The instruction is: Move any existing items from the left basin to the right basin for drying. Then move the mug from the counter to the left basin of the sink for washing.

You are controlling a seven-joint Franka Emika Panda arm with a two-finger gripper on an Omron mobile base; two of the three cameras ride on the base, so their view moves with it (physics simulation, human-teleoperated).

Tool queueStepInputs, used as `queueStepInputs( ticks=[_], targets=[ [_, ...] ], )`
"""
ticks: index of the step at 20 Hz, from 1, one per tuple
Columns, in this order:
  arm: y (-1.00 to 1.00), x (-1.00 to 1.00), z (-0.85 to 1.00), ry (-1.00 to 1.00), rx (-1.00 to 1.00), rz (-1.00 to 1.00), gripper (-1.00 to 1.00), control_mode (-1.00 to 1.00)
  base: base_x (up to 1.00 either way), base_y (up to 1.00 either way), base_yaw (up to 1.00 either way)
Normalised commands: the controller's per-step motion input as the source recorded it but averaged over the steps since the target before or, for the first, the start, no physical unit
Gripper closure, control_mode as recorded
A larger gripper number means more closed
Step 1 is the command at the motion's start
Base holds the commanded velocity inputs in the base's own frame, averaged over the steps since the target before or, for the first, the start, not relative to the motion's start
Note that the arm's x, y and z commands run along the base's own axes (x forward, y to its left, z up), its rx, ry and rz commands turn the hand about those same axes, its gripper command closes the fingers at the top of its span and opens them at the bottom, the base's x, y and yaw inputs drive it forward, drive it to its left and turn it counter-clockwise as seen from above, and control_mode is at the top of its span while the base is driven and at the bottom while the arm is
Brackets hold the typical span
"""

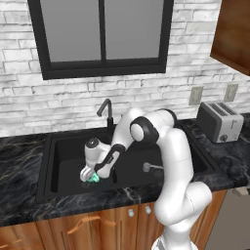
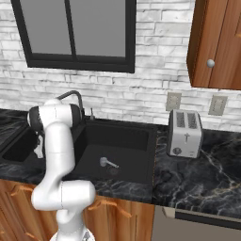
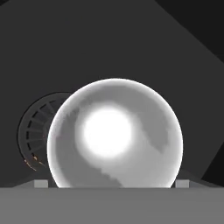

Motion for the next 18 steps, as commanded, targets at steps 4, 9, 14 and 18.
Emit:
queueStepInputs(
  ticks=[4,9,14,18],
  targets=[
    [-0.16,-0.02,0.72,0.00,0.10,-0.03,-1.00,-1.00,0.00,0.00,0.00],
    [-0.21,-0.14,0.92,0.00,0.10,-0.05,-1.00,-1.00,0.00,0.00,0.00],
    [-0.15,-0.26,0.89,0.00,0.05,-0.04,-1.00,-1.00,0.00,0.00,0.00],
    [-0.07,-0.25,0.98,0.00,0.01,-0.06,-1.00,-1.00,0.00,0.00,0.00]
  ],
)
